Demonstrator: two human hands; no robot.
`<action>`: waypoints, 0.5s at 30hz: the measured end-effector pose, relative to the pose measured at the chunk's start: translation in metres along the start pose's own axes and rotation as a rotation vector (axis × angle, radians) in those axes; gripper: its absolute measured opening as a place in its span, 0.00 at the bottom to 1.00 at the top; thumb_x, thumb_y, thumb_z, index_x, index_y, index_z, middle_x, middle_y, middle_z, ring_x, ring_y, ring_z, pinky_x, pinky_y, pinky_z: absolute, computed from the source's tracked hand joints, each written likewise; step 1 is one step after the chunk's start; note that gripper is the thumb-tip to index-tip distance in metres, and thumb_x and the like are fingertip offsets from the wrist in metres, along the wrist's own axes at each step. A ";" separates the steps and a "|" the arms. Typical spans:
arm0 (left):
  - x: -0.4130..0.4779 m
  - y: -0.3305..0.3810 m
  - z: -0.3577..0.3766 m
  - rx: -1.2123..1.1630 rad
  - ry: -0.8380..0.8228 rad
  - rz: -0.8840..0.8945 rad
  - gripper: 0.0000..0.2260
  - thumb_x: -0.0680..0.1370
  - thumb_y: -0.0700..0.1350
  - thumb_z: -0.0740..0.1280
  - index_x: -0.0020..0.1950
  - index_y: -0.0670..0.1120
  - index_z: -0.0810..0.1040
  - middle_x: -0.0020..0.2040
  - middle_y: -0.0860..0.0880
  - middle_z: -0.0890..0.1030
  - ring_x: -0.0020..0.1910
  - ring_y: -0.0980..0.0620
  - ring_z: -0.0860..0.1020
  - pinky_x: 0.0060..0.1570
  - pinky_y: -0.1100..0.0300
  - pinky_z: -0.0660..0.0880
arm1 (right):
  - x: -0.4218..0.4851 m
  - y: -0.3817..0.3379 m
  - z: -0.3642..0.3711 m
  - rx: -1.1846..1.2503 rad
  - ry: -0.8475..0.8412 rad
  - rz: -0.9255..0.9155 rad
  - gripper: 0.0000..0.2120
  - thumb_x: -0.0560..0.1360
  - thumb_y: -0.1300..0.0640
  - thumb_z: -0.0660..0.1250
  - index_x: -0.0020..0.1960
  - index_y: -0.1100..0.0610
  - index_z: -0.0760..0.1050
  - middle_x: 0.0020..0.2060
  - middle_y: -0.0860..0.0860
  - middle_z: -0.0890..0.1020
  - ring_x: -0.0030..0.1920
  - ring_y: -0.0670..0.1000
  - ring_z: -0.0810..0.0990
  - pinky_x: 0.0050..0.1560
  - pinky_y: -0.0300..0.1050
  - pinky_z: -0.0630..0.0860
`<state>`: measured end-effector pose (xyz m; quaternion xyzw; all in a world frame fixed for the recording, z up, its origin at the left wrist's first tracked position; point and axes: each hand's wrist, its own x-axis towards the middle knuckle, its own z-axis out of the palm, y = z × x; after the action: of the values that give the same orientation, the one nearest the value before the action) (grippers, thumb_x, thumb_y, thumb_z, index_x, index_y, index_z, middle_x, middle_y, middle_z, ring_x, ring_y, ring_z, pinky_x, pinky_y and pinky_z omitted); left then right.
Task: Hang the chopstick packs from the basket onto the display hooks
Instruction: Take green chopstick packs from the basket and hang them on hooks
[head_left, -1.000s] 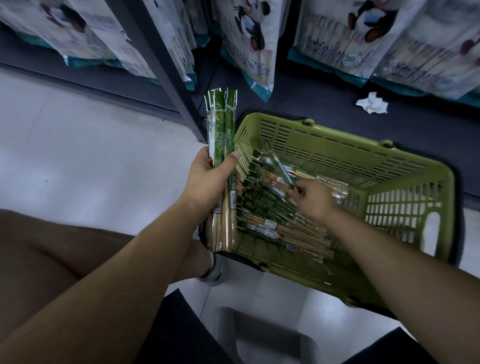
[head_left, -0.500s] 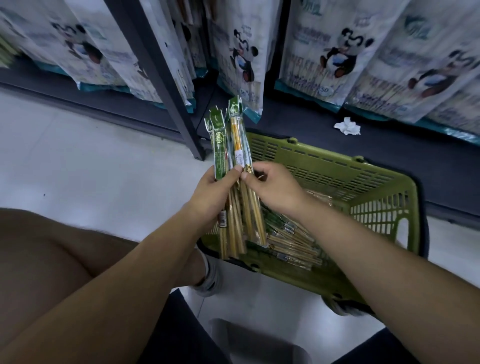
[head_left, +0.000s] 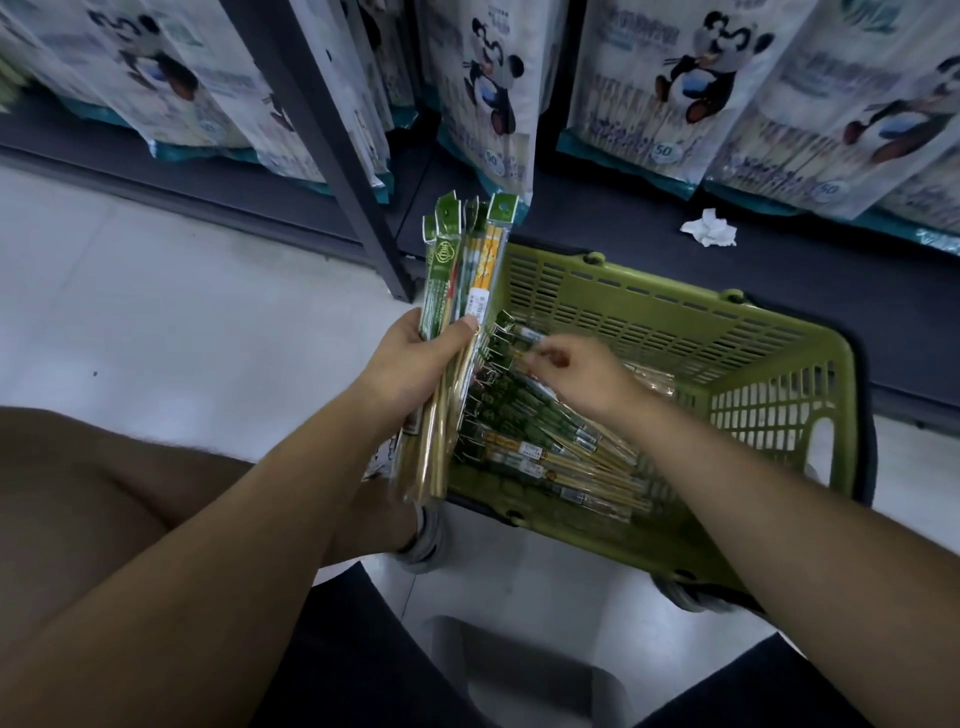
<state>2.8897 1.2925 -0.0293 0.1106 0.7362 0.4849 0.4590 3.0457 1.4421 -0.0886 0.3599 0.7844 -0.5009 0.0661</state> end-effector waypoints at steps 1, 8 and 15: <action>0.000 -0.001 -0.001 -0.007 0.004 -0.001 0.11 0.81 0.52 0.70 0.57 0.45 0.77 0.34 0.53 0.84 0.33 0.53 0.84 0.32 0.58 0.80 | 0.001 0.021 0.004 -0.089 -0.028 0.066 0.11 0.81 0.49 0.67 0.59 0.54 0.81 0.48 0.49 0.83 0.43 0.47 0.80 0.41 0.42 0.73; 0.002 -0.009 0.002 -0.083 0.042 0.000 0.14 0.81 0.51 0.71 0.60 0.42 0.75 0.37 0.49 0.83 0.36 0.45 0.85 0.34 0.56 0.81 | -0.005 0.105 0.048 -0.392 -0.214 0.243 0.22 0.76 0.50 0.75 0.67 0.54 0.77 0.63 0.54 0.81 0.59 0.55 0.80 0.56 0.44 0.76; 0.005 -0.008 0.007 -0.070 0.044 -0.005 0.15 0.81 0.50 0.71 0.61 0.41 0.75 0.39 0.47 0.83 0.34 0.46 0.85 0.34 0.56 0.80 | 0.010 0.103 0.067 -0.566 -0.187 0.229 0.23 0.76 0.44 0.72 0.64 0.57 0.75 0.64 0.60 0.78 0.57 0.58 0.79 0.48 0.47 0.76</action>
<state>2.8947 1.2953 -0.0395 0.0818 0.7292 0.5114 0.4473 3.0861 1.4161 -0.2016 0.3657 0.8375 -0.2827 0.2913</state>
